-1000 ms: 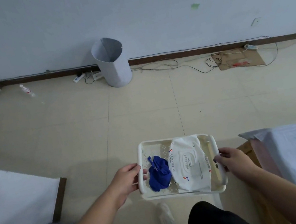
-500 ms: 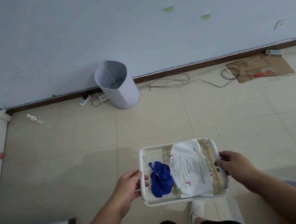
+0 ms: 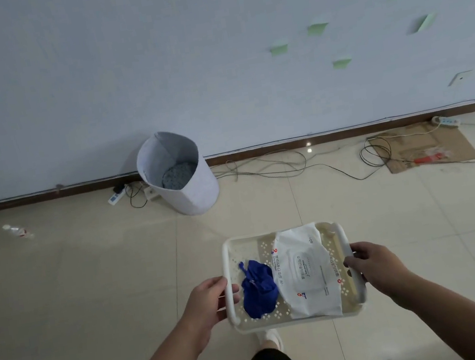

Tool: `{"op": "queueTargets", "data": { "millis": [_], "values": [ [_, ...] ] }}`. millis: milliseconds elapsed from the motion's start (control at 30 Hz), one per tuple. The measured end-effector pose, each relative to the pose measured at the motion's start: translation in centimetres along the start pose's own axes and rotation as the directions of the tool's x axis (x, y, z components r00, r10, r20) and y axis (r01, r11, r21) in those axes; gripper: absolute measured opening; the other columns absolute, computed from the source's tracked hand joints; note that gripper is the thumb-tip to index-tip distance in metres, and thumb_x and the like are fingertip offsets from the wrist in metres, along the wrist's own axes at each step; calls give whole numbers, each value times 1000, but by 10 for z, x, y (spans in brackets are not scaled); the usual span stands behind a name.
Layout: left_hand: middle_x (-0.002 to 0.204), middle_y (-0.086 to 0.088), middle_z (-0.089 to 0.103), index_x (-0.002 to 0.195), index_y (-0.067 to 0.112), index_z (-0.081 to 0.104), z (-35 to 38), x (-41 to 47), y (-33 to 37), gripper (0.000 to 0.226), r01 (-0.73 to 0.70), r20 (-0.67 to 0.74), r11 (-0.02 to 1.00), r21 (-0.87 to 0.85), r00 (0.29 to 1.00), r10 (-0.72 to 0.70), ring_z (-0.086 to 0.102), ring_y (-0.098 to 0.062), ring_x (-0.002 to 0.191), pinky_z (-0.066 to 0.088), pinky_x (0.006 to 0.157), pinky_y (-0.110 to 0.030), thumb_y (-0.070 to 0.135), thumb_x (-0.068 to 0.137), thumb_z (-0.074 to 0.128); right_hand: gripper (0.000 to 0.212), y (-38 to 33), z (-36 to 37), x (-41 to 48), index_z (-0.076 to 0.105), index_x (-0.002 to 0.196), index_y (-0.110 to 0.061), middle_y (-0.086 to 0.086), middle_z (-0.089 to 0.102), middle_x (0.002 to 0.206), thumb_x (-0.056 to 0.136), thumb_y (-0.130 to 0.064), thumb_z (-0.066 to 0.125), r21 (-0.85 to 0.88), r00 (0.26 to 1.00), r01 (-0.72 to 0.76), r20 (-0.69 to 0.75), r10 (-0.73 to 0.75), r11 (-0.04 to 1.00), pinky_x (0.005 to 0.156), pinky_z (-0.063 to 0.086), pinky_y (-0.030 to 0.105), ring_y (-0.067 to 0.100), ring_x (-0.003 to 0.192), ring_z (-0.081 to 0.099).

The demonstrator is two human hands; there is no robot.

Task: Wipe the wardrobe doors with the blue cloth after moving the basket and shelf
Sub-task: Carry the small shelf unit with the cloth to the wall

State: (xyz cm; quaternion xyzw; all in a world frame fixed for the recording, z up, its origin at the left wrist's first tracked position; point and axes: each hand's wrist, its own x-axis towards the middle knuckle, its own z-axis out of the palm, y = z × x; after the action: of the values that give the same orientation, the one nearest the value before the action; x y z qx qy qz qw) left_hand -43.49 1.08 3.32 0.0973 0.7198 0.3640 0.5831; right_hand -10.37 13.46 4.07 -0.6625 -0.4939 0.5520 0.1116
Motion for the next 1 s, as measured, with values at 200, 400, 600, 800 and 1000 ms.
{"op": "queueTargets", "data": {
  "millis": [200,400,600,800,1000],
  "values": [
    [98,-12,81,111,6,71,-7,77,102,23,3,56,999,47,998,-6,74,-23,83,62,72,-37,20,108,52,21,-85,2,77,71,106,-27,-10,78,83,92,-13,63,-1,998,-22,-58,22,1000,78,60,39,16,81,74],
    [94,-10,82,109,5,72,6,143,182,24,25,50,998,58,998,-28,76,-21,79,62,67,-34,20,108,52,21,-144,-9,156,71,106,-27,-10,77,82,91,-14,64,4,997,-38,-68,38,999,78,59,39,16,81,74],
    [92,-9,82,106,8,73,31,210,244,23,61,-28,997,37,998,-60,76,-23,82,61,68,-34,20,108,53,21,-198,-23,257,72,108,-22,-5,77,79,92,-12,63,-67,999,-45,-26,43,997,71,58,36,17,76,74],
    [96,-9,81,106,11,71,48,259,312,23,57,-85,998,22,995,-55,76,-24,86,61,69,-35,21,109,51,20,-264,-40,337,72,107,-20,-3,77,83,90,-12,64,-145,998,-42,29,47,989,72,58,37,17,76,73],
    [102,-14,80,104,12,72,45,311,371,22,79,-87,997,-13,993,-80,74,-26,89,62,72,-38,21,108,52,20,-321,-39,402,71,106,-20,-2,77,83,90,-11,63,-168,998,-44,41,51,985,76,60,42,18,75,74]
  ]
}}
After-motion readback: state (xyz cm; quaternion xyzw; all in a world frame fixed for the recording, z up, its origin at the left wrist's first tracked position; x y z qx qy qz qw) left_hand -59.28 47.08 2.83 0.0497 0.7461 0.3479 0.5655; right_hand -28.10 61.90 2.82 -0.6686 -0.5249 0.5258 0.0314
